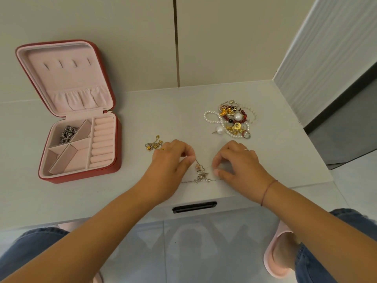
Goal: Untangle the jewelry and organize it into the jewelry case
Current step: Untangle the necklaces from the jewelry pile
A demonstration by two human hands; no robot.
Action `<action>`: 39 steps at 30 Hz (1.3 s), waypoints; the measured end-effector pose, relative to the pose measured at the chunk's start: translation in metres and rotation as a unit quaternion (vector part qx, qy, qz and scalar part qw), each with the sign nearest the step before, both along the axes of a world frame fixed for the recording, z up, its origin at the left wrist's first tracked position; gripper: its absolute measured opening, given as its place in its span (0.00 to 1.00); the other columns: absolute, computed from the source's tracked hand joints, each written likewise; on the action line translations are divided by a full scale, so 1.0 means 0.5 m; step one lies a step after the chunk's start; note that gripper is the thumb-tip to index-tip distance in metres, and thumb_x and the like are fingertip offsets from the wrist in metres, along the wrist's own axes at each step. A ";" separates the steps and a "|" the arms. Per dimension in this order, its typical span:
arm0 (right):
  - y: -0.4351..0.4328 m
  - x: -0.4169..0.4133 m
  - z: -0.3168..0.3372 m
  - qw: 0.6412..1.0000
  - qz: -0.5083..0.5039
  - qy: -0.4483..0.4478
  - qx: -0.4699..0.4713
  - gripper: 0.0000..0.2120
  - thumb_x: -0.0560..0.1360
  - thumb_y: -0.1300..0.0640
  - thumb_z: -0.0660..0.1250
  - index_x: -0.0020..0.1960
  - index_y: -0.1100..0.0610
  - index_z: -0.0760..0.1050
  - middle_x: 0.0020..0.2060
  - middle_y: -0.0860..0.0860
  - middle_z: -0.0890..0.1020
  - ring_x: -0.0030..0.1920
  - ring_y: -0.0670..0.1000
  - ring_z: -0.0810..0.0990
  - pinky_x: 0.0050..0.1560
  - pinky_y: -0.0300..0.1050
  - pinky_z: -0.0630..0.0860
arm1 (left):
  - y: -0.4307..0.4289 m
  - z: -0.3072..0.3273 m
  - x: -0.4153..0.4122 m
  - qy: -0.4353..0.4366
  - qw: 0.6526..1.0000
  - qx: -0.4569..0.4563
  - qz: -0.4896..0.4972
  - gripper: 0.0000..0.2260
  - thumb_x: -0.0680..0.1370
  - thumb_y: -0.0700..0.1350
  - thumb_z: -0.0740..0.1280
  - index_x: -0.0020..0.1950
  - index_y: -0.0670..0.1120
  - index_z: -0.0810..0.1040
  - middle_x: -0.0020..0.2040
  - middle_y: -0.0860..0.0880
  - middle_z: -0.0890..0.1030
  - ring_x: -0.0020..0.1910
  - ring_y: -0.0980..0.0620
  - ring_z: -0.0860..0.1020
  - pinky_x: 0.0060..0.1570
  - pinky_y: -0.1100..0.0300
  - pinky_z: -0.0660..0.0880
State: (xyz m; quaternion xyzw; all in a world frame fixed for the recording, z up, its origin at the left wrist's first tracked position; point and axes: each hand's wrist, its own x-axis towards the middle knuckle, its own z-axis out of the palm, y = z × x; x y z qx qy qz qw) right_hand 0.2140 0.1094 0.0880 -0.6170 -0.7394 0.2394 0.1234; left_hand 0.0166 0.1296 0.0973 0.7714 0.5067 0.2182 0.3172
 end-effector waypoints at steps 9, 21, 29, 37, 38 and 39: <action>0.010 -0.013 0.021 0.974 0.010 0.213 -0.070 0.06 0.72 0.58 0.71 0.45 0.47 0.81 0.47 0.45 0.79 0.51 0.42 0.77 0.57 0.37 0.71 | -0.008 0.060 -0.001 -0.197 0.967 -0.157 -0.022 0.05 0.81 0.41 0.60 0.47 0.46 0.74 0.43 0.55 0.84 0.45 0.58 0.80 0.52 0.64 0.74; 0.009 -0.010 0.010 0.977 0.014 0.198 -0.076 0.14 0.72 0.59 0.72 0.53 0.45 0.77 0.48 0.45 0.79 0.50 0.41 0.76 0.50 0.27 0.68 | 0.000 0.097 -0.025 -0.337 0.913 -0.230 -0.023 0.05 0.77 0.46 0.61 0.47 0.45 0.73 0.47 0.49 0.83 0.44 0.52 0.79 0.53 0.57 0.76; 0.004 -0.021 -0.004 0.999 0.015 0.033 0.010 0.02 0.71 0.54 0.72 0.43 0.50 0.81 0.44 0.46 0.76 0.48 0.47 0.72 0.56 0.45 0.68 | 0.009 0.109 -0.040 -0.295 0.936 -0.188 0.030 0.06 0.81 0.41 0.58 0.46 0.46 0.72 0.44 0.52 0.83 0.29 0.56 0.65 0.32 0.67 0.66; -0.002 -0.033 -0.013 0.994 0.062 -0.077 0.056 0.04 0.78 0.54 0.63 0.49 0.51 0.77 0.48 0.45 0.72 0.51 0.47 0.69 0.54 0.41 0.60 | 0.013 0.059 -0.055 -0.088 0.984 -0.142 0.063 0.04 0.77 0.43 0.67 0.43 0.50 0.78 0.37 0.53 0.81 0.26 0.61 0.67 0.30 0.71 0.65; -0.002 -0.032 -0.013 0.993 0.061 -0.079 0.056 0.04 0.78 0.54 0.63 0.49 0.51 0.76 0.48 0.45 0.72 0.51 0.47 0.69 0.55 0.42 0.60 | 0.012 0.051 -0.055 -0.061 0.986 -0.141 0.058 0.03 0.77 0.44 0.67 0.44 0.51 0.78 0.38 0.54 0.81 0.26 0.62 0.68 0.29 0.72 0.66; -0.001 -0.030 -0.012 0.994 0.057 -0.077 0.055 0.04 0.77 0.54 0.63 0.49 0.51 0.76 0.48 0.45 0.72 0.51 0.46 0.68 0.55 0.42 0.60 | 0.010 0.044 -0.056 -0.033 0.988 -0.139 0.052 0.03 0.77 0.45 0.67 0.44 0.52 0.78 0.38 0.55 0.81 0.26 0.63 0.69 0.30 0.71 0.66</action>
